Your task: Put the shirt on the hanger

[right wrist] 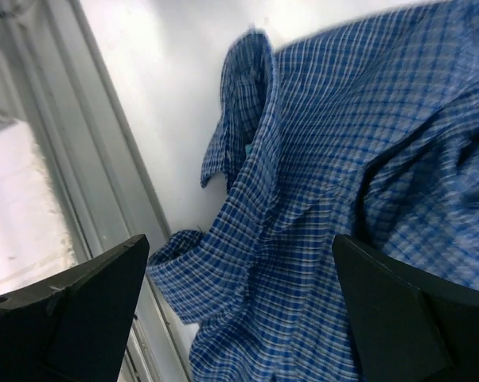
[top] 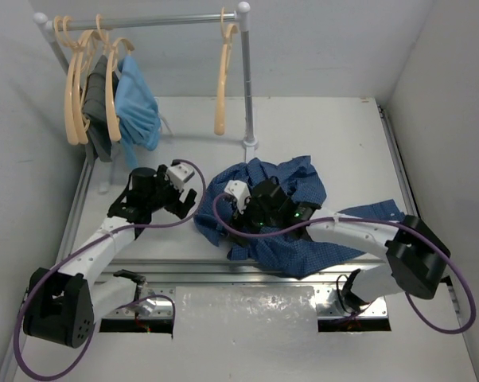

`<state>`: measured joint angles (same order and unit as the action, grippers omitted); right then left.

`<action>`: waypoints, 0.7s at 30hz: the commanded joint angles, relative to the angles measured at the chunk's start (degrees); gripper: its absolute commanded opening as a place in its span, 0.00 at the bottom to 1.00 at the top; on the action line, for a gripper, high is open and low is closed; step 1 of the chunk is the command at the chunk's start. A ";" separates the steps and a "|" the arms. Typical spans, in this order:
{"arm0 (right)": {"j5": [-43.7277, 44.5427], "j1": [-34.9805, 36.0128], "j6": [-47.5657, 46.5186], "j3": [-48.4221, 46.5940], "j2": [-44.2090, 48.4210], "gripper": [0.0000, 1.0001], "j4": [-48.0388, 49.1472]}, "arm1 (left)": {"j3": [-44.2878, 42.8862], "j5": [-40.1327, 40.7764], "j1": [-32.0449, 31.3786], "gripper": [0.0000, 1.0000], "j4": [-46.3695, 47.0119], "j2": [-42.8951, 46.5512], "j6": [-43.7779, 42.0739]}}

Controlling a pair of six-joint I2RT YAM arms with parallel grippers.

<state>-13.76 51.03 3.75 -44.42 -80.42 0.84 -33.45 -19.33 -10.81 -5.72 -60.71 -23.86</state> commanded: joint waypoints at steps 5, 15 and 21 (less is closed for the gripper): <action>10.59 3.12 5.04 -3.03 -9.65 0.77 1.88 | 1.90 -2.81 -0.18 0.83 2.64 -3.27 -2.87; 16.14 3.20 3.29 -6.97 -6.16 0.00 -0.84 | 0.76 -10.35 -0.18 0.81 1.68 -2.58 -0.59; 14.38 3.20 1.26 -17.08 -3.95 0.00 -8.13 | -6.71 -20.04 -0.27 0.82 -3.60 1.73 6.71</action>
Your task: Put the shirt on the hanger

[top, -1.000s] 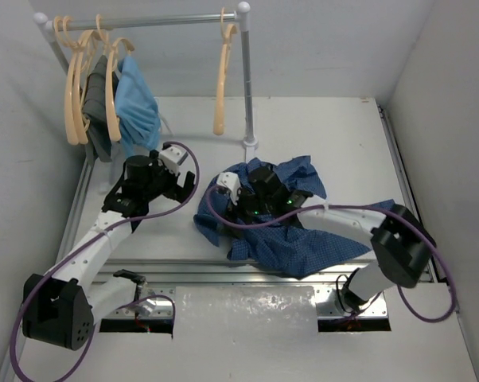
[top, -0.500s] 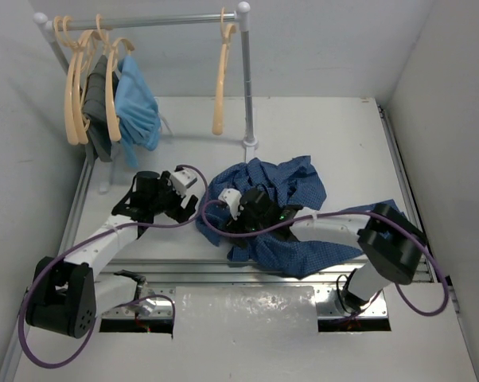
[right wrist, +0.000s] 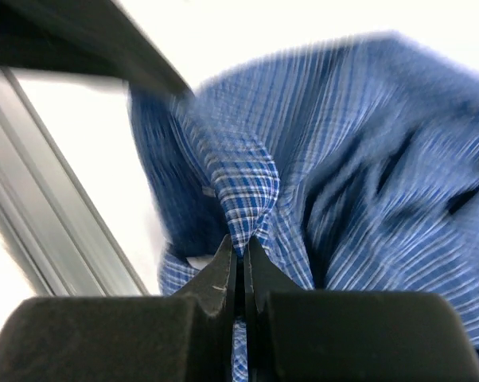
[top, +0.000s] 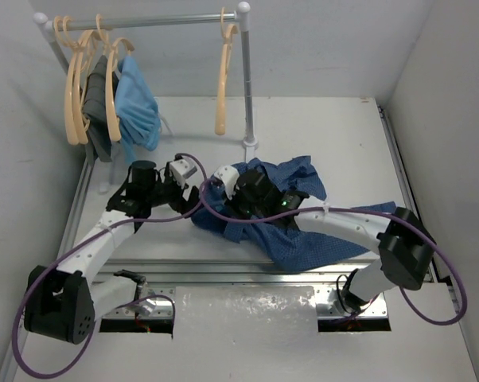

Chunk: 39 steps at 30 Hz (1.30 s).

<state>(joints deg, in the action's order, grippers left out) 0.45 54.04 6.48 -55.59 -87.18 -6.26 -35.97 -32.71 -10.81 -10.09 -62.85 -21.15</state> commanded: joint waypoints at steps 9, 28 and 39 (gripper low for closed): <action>-0.27 0.19 -2.00 -15.68 2.45 0.00 -5.77 | -5.08 -9.12 -0.35 0.82 -1.77 5.01 1.90; 5.28 0.19 -5.34 -34.68 -2.57 0.00 -14.83 | -17.30 -2.69 -0.27 0.90 -10.14 6.69 -1.18; -3.52 0.10 -2.97 -31.24 -0.01 0.00 -12.02 | -5.96 8.02 -0.44 0.82 11.64 2.91 4.44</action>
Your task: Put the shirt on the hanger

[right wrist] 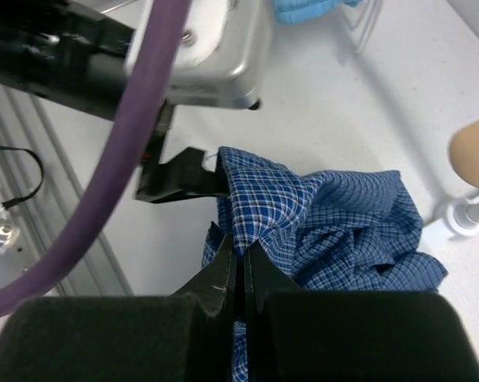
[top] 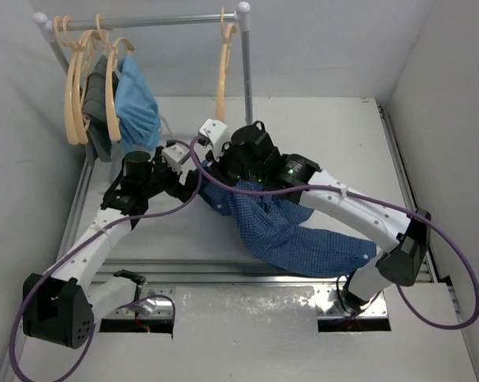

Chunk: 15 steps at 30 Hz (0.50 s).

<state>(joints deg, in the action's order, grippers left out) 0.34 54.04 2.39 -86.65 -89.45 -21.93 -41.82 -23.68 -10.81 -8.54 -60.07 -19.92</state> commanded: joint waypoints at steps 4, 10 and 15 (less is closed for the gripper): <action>-4.55 -0.07 1.47 1.39 2.79 0.00 3.39 | 1.83 3.98 -0.35 0.62 17.30 -2.05 5.42; -6.58 -3.32 4.19 8.15 5.33 0.04 4.26 | 0.69 6.90 -0.27 0.00 15.66 -6.89 6.39; -10.26 -5.26 3.86 16.77 11.56 0.60 7.87 | 0.25 9.00 -0.27 0.00 12.76 -6.99 4.46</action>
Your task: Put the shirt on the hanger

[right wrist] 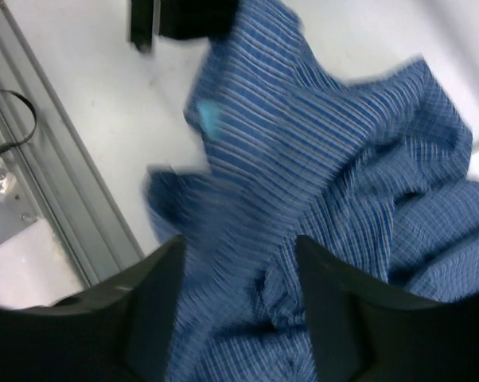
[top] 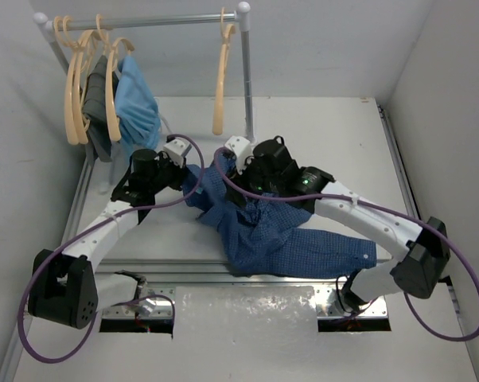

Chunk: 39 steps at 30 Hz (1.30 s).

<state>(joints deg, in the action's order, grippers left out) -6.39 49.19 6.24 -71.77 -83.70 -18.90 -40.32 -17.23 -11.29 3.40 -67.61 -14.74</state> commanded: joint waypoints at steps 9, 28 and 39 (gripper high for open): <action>10.94 -0.23 0.26 -13.90 4.52 0.84 6.32 | -5.12 8.44 -1.62 0.00 -2.87 -2.52 -0.46; 44.18 -0.58 -28.99 -58.93 -37.14 0.82 36.55 | -5.04 10.73 -3.04 0.00 -5.68 -3.14 -1.34; 47.09 -3.31 -28.65 -49.26 -34.78 0.76 36.74 | -5.30 9.41 -3.12 0.00 -6.74 -2.17 -1.16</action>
<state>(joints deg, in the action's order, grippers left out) 38.94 46.39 -21.47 -122.45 -122.89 14.50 -43.24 -6.92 -13.87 -4.19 -71.16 -15.99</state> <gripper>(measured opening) 0.762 0.009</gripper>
